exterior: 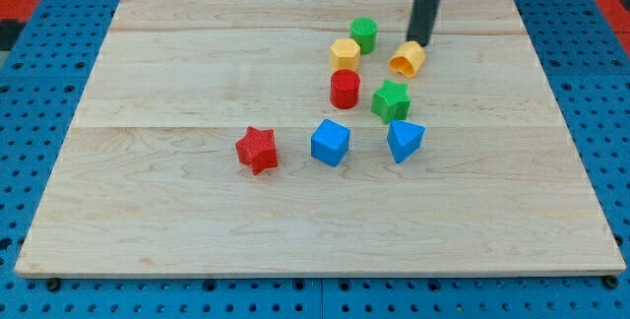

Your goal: Push yellow heart to bottom right of blue triangle

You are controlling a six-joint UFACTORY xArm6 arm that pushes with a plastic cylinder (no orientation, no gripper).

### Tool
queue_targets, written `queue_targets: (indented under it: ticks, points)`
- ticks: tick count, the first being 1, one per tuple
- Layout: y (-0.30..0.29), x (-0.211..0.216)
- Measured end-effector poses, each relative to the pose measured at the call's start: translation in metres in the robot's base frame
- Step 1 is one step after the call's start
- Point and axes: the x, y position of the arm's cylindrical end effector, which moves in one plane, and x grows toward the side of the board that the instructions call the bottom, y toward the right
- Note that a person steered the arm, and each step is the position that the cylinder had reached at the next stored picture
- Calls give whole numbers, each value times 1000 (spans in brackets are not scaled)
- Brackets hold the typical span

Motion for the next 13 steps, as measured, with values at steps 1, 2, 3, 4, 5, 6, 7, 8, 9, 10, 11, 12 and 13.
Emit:
queue_targets:
  ticks: [1, 2, 3, 4, 5, 6, 7, 8, 9, 10, 11, 12, 13]
  points:
    - [-40, 6]
    - [-12, 32]
    - [29, 42]
    - [81, 52]
    - [96, 63]
    - [114, 60]
    - [132, 71]
    - [134, 111]
    - [134, 151]
    - [131, 192]
    - [121, 215]
    - [112, 204]
    - [84, 208]
